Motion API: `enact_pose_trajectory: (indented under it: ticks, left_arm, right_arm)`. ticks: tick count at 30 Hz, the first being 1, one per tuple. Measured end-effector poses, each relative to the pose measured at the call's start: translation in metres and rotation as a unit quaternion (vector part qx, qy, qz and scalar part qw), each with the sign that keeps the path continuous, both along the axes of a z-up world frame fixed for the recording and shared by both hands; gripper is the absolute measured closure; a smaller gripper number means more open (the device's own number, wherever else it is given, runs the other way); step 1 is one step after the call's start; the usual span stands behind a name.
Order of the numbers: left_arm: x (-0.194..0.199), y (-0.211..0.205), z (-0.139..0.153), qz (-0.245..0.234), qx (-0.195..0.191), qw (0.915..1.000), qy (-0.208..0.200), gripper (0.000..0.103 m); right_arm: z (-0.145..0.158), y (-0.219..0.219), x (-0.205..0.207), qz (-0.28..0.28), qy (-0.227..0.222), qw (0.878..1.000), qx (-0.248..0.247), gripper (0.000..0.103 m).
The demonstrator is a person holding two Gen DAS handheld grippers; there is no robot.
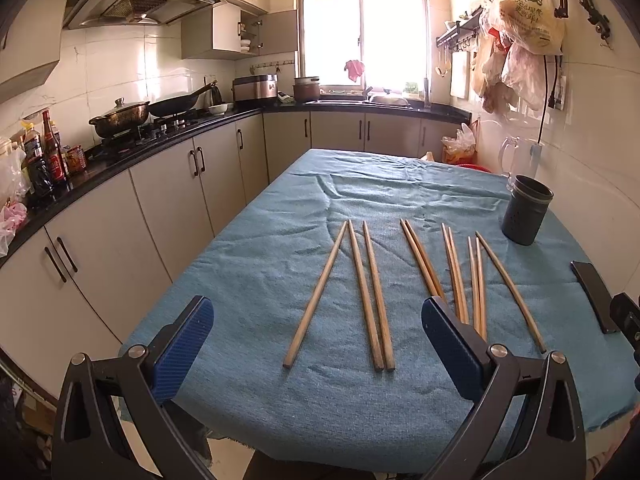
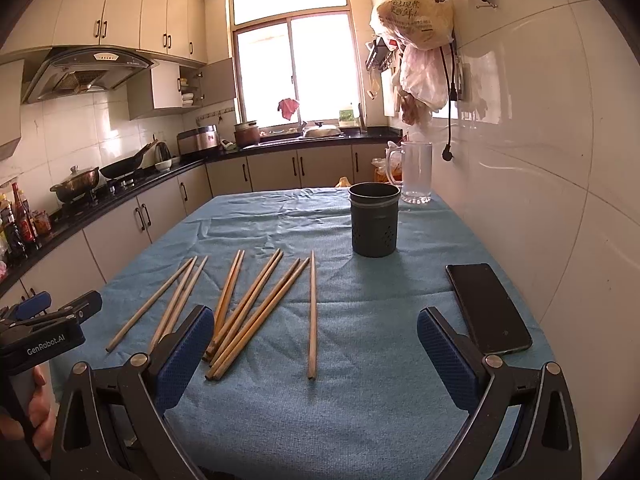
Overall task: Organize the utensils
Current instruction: 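Position both grippers above the row of wooden chopsticks, then lower the left gripper onto one chopstick while the right gripper lowers onto another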
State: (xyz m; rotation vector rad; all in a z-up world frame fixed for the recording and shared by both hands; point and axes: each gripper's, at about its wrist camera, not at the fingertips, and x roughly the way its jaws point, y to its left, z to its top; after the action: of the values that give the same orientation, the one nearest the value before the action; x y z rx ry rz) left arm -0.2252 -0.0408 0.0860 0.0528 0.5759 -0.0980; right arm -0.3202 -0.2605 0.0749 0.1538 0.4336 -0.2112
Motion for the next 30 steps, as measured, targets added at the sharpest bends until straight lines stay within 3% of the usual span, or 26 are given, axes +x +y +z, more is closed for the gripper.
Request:
enact_pose_trajectory:
  ticks: [30]
  left_arm:
    - [0.001, -0.0047, -0.0055, -0.003, 0.002, 1.0, 0.005, 0.0]
  right_arm:
    - [-0.005, 0.0017, 0.0049, 0.008, 0.018, 1.0, 0.007, 0.0]
